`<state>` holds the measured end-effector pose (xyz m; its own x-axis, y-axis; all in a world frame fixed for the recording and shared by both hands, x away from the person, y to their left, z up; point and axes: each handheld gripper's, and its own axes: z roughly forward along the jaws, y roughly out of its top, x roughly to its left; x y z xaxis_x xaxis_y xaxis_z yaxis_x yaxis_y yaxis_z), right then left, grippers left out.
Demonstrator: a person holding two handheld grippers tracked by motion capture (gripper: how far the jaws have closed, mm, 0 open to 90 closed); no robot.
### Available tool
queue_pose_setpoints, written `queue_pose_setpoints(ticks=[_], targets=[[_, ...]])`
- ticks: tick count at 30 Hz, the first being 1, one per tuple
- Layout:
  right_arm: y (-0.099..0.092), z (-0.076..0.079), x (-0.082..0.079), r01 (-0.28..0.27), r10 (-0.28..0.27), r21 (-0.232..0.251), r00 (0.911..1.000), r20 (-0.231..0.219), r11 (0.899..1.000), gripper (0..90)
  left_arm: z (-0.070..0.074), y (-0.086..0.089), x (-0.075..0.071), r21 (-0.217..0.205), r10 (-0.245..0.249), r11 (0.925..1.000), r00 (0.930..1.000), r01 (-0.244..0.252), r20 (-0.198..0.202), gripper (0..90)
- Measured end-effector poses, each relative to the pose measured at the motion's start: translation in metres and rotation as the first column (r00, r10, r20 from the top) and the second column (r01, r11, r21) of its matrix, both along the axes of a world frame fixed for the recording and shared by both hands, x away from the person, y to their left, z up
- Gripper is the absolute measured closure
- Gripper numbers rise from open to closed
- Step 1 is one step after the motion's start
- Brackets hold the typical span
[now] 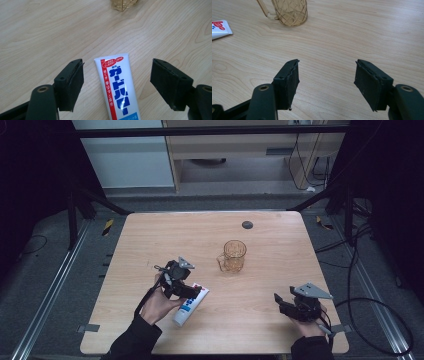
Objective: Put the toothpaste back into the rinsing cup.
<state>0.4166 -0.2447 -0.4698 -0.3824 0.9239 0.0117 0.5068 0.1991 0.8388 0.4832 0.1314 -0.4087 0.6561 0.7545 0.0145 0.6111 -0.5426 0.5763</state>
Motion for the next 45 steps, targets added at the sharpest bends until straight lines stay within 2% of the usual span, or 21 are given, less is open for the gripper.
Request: queue_pose_setpoints(ticks=[8,21,34,45], targets=[[0.001,-0.001,0.000,-0.002,0.002,0.007,0.9999,-0.015,1.000,35.6,-0.015,-0.003,0.003,0.027,-0.009,0.9996,0.9992,0.010,-0.039,25.6],[0.000,-0.002,0.001,-0.009,0.009,-0.003,0.9999,-0.014,1.000,35.5,-0.032,-0.008,0.006,0.074,-0.017,0.9970,0.9946,0.025,-0.103,25.6],[0.001,-0.003,0.002,-0.010,0.010,-0.005,0.9998,-0.019,1.000,35.5,-0.049,-0.011,0.007,0.095,-0.002,0.9954,0.9903,0.015,-0.139,26.0],[0.001,-0.003,0.002,-0.012,0.012,-0.005,0.9997,-0.023,1.000,35.5,-0.056,-0.011,0.011,0.103,0.015,0.9947,0.9876,0.001,-0.156,27.6]])
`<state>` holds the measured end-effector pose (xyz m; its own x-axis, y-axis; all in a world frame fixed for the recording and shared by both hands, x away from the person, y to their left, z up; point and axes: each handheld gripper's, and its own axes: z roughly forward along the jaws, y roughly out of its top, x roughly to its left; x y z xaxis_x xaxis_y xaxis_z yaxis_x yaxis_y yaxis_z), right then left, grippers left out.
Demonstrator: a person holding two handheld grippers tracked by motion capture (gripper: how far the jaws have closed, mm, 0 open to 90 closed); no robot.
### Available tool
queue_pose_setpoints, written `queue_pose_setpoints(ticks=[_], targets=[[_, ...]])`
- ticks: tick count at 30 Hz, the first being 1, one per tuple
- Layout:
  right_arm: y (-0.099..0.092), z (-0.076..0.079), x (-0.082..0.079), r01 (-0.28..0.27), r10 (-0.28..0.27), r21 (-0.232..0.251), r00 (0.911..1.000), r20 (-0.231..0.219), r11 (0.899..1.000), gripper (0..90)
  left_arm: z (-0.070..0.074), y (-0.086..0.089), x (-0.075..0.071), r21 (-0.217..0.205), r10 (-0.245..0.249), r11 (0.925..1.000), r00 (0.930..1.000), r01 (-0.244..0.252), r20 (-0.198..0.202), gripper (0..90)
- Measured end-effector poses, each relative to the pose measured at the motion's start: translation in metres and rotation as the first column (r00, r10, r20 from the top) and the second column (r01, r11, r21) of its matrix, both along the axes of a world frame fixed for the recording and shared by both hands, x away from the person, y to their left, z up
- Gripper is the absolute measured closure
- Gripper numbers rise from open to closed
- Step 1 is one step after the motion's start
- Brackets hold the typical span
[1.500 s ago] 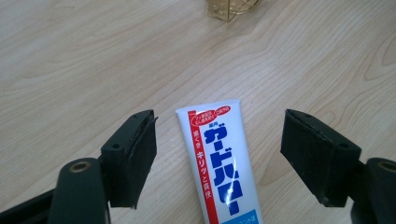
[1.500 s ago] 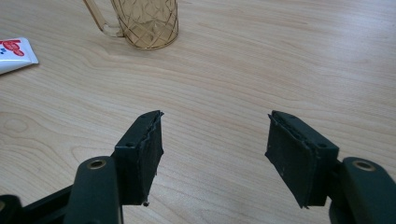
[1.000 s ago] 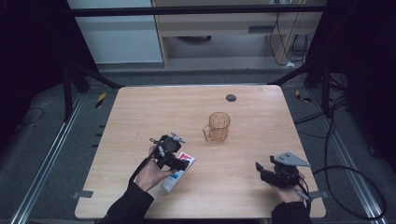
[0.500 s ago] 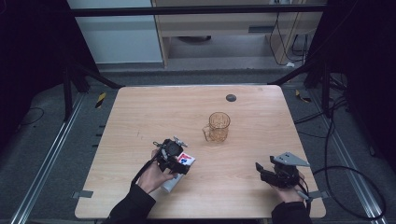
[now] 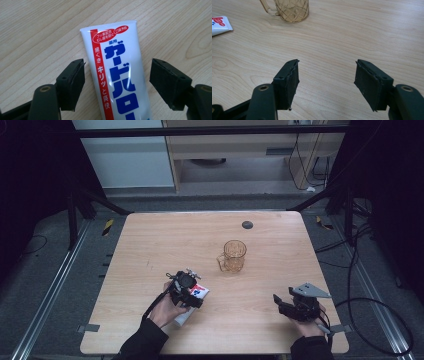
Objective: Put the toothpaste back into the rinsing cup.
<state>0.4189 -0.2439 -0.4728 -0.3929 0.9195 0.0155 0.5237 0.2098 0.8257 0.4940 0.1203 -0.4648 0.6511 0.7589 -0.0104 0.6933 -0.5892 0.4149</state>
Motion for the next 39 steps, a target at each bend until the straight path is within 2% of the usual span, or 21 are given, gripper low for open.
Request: queue_pose_setpoints(ticks=[12,17,18,27,39], targets=[[0.000,0.000,0.000,-0.002,0.002,0.001,1.0000,0.001,1.000,35.7,-0.006,-0.004,0.003,0.011,0.014,0.9998,0.9999,-0.014,-0.003,32.9],[0.000,0.000,0.000,-0.002,0.002,0.000,1.0000,0.001,1.000,35.8,-0.006,-0.003,0.004,0.013,0.020,0.9997,0.9997,-0.019,-0.014,34.2],[0.000,0.000,0.000,-0.002,0.002,0.000,1.0000,0.001,1.000,35.8,-0.007,-0.003,0.004,0.003,0.018,0.9998,0.9993,-0.018,-0.034,35.9],[-0.001,0.000,0.000,0.002,-0.002,0.002,1.0000,0.002,1.000,36.0,-0.007,-0.004,0.003,0.007,0.030,0.9995,0.9989,-0.030,-0.035,39.9],[-0.001,0.000,0.000,0.001,-0.001,-0.001,1.0000,0.003,1.000,36.5,0.004,-0.003,-0.005,0.000,0.006,1.0000,0.9998,-0.006,-0.019,63.9]])
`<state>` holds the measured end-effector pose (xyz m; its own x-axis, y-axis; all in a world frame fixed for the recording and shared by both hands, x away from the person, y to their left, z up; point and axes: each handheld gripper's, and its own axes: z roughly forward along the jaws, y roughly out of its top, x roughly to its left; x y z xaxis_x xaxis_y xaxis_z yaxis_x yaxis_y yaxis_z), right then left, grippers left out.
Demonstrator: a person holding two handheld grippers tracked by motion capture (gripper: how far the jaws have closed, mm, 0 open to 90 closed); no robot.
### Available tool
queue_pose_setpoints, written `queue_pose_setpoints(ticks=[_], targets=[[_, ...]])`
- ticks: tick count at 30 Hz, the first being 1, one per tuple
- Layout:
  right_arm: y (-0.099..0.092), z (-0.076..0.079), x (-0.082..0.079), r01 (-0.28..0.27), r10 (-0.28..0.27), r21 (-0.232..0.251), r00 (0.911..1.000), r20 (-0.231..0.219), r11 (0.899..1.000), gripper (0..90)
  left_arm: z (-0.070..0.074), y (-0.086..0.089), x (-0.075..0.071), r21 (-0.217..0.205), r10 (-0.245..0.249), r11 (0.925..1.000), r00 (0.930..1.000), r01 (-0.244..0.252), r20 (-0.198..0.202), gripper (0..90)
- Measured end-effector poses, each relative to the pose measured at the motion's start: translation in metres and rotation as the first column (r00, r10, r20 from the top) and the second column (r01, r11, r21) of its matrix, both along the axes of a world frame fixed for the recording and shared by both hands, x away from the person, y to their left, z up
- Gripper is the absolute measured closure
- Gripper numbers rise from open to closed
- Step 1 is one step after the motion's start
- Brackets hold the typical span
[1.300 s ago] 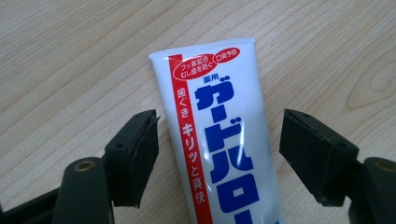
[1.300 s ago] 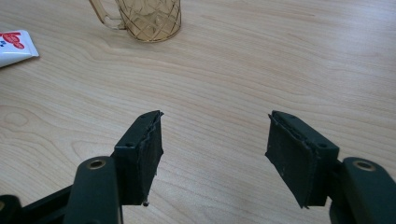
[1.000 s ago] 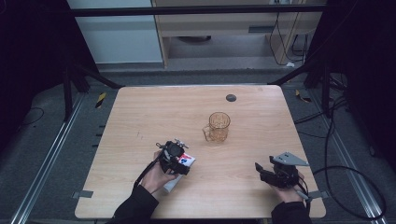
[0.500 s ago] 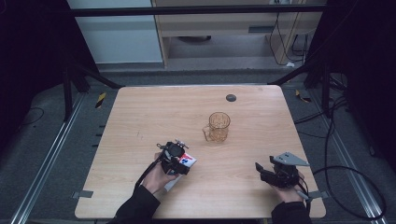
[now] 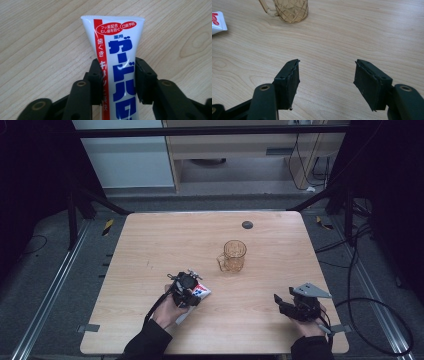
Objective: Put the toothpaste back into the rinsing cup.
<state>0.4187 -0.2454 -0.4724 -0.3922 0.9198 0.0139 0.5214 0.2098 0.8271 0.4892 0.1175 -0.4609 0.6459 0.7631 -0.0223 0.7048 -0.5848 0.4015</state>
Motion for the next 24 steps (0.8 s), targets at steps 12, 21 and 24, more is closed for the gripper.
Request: queue_pose_setpoints(ticks=[12,21,24], targets=[[-0.001,0.000,0.000,-0.002,0.002,0.006,1.0000,0.000,1.000,38.3,0.009,0.013,-0.008,-0.026,-0.004,0.9996,0.9997,0.005,0.025,70.6],[-0.002,0.000,-0.001,-0.003,0.003,0.007,1.0000,0.005,1.000,39.0,0.040,0.028,-0.017,-0.132,0.026,0.9913,0.9891,-0.007,0.145,71.0],[-0.002,0.000,-0.001,0.003,-0.003,0.016,1.0000,0.000,1.000,38.1,0.049,0.031,-0.018,-0.165,0.050,0.9862,0.9793,-0.018,0.196,71.0]])
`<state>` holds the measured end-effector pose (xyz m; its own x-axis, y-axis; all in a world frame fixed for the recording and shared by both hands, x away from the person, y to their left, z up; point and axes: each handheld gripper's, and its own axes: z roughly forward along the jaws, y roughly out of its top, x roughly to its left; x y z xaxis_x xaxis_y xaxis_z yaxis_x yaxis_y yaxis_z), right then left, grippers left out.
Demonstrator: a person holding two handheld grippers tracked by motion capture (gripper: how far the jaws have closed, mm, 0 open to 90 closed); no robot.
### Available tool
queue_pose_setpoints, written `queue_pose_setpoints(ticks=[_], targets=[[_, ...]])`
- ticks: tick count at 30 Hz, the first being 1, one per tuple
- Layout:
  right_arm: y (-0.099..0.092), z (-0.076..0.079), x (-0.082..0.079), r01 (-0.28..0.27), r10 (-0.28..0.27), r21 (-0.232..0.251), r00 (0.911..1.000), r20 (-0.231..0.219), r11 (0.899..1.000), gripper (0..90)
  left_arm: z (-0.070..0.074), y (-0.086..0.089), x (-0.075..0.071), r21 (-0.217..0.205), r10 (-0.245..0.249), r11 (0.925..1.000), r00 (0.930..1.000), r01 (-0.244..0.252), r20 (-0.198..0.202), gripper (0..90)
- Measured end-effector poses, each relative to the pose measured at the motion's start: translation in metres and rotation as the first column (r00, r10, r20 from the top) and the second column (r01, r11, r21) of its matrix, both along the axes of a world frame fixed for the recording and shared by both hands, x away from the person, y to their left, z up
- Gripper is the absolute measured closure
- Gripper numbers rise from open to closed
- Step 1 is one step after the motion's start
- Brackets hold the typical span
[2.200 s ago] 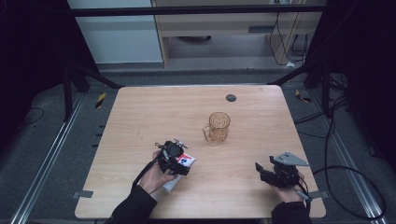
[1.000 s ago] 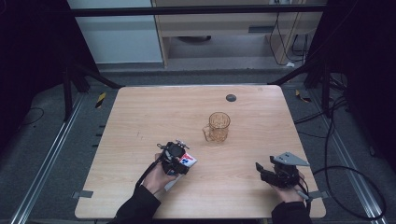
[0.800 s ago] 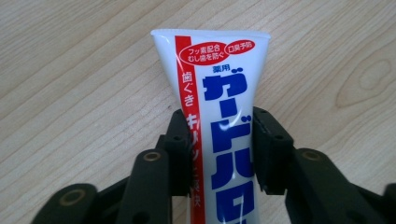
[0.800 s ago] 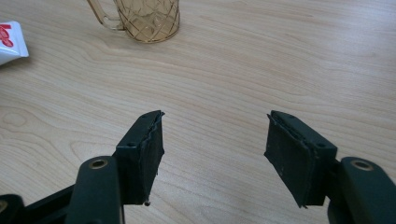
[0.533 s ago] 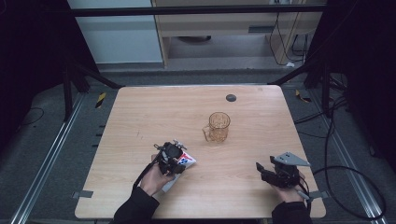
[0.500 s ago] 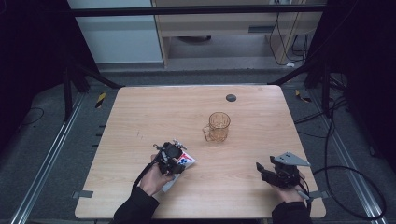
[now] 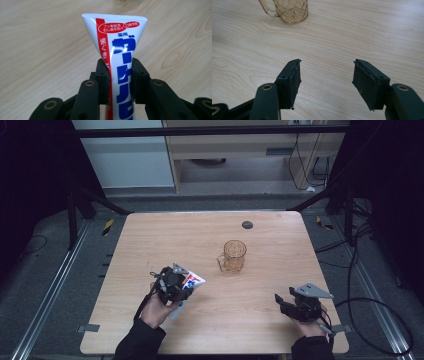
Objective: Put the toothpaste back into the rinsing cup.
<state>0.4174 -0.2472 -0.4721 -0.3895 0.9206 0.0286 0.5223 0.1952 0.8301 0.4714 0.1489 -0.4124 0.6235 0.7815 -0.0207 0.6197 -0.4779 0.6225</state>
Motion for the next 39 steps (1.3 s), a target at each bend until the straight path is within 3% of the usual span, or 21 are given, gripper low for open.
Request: queue_pose_setpoints(ticks=[1,4,10,17,19,27,28,32,35,39], targets=[[0.000,0.000,0.000,0.000,0.000,0.000,1.0000,0.000,1.000,38.1,0.000,0.000,0.000,0.000,0.000,1.0000,1.0000,0.000,0.000,71.0],[-0.001,-0.001,0.001,-0.001,0.001,-0.007,1.0000,0.009,1.000,37.5,0.009,0.003,-0.001,-0.024,0.021,0.9995,0.9967,-0.019,0.078,71.0],[-0.001,-0.002,0.001,-0.001,0.001,-0.005,1.0000,0.010,1.000,36.9,0.021,0.003,0.001,-0.068,0.052,0.9969,0.9832,-0.040,0.175,70.9],[-0.001,-0.003,0.001,0.005,-0.005,0.006,1.0000,0.002,1.000,36.8,0.031,-0.002,0.003,-0.132,0.102,0.9891,0.9527,-0.066,0.286,71.0],[-0.002,-0.003,0.001,0.005,-0.005,0.005,1.0000,0.002,1.000,36.8,0.033,-0.004,0.004,-0.151,0.112,0.9861,0.9464,-0.068,0.303,71.0],[-0.003,-0.004,0.000,0.003,-0.003,-0.004,1.0000,0.007,1.000,36.8,0.039,-0.006,0.011,-0.201,0.143,0.9764,0.9326,-0.078,0.332,71.0],[-0.002,-0.004,0.001,0.005,-0.005,-0.001,1.0000,0.004,1.000,36.8,0.041,-0.006,0.013,-0.221,0.156,0.9719,0.9259,-0.081,0.344,71.0],[-0.001,-0.005,0.000,0.002,-0.002,0.001,1.0000,0.001,1.000,36.9,0.047,-0.008,0.017,-0.262,0.186,0.9608,0.9102,-0.090,0.370,71.0],[-0.002,-0.006,0.001,-0.002,0.002,-0.007,1.0000,0.005,1.000,36.9,0.052,-0.010,0.020,-0.265,0.196,0.9597,0.8966,-0.093,0.397,71.0],[-0.002,-0.006,0.001,-0.001,0.001,-0.005,1.0000,0.006,1.000,36.9,0.056,-0.011,0.026,-0.298,0.226,0.9491,0.8809,-0.103,0.416,71.0]])
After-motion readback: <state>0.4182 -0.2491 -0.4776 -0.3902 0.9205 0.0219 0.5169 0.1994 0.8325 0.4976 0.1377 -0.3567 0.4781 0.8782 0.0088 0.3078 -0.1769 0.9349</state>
